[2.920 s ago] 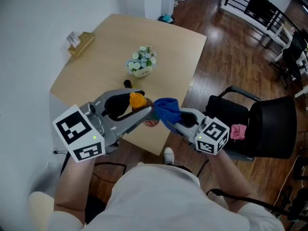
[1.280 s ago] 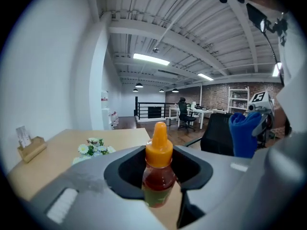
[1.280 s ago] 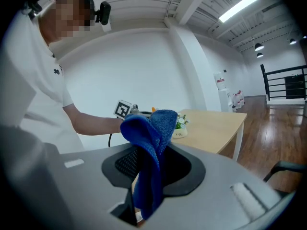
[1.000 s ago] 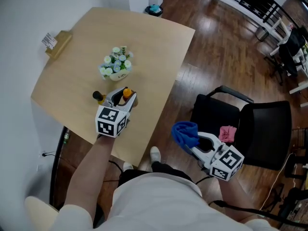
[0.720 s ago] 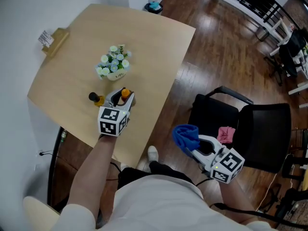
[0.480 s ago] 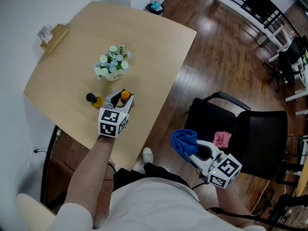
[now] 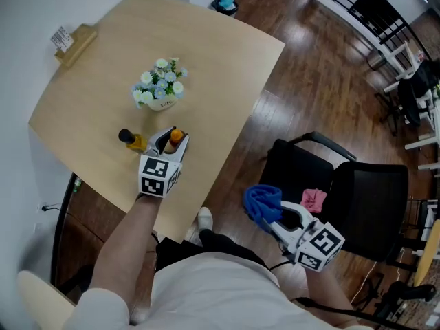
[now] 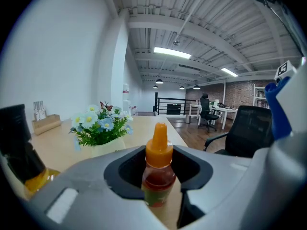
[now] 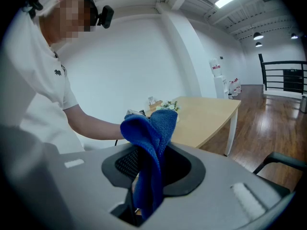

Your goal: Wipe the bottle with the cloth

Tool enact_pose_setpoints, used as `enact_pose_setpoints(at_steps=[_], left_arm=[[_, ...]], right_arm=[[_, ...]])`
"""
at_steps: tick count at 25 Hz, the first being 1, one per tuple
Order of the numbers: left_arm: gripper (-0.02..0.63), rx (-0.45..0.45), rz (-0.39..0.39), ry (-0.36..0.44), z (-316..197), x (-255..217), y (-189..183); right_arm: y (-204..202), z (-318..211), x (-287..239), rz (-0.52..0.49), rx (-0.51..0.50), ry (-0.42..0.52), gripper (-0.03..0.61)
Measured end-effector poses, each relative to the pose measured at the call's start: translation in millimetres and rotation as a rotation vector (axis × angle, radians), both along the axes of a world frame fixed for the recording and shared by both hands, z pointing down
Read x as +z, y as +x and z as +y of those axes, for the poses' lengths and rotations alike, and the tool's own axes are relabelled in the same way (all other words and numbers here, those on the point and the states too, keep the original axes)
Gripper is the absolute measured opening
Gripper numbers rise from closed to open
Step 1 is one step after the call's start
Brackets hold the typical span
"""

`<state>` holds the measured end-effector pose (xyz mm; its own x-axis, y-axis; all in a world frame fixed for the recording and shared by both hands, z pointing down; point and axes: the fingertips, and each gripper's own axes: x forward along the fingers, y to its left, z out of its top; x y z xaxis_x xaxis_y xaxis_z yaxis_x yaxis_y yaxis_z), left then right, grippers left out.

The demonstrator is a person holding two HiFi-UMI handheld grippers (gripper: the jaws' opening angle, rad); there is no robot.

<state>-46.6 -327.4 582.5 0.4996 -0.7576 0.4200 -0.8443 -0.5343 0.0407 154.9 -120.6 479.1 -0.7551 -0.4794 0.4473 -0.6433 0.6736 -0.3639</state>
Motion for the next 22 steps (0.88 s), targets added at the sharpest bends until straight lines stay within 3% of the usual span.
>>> enact_pose_setpoints(at_steps=[10,13,15,22], left_arm=[[0.172,-0.011,-0.013,0.029,1,4,0],[0.226,-0.013,-0.033,0.043,-1,-3,-2],[0.229,-0.011,-0.047,0.060,2,-11,-5],[0.229,-0.026,-0.006,0.081,63,-55,-28]], right_arm=[[-10,-2,1,0.004,-0.037,0.003,0.117],[-12,-5,-3,-0.001,-0.046,0.017,0.117],[-12,-5,-4,-0.006,-0.050,0.027,0.117],[-22,-9,-11,-0.061,-0.055,0.063,0.117]])
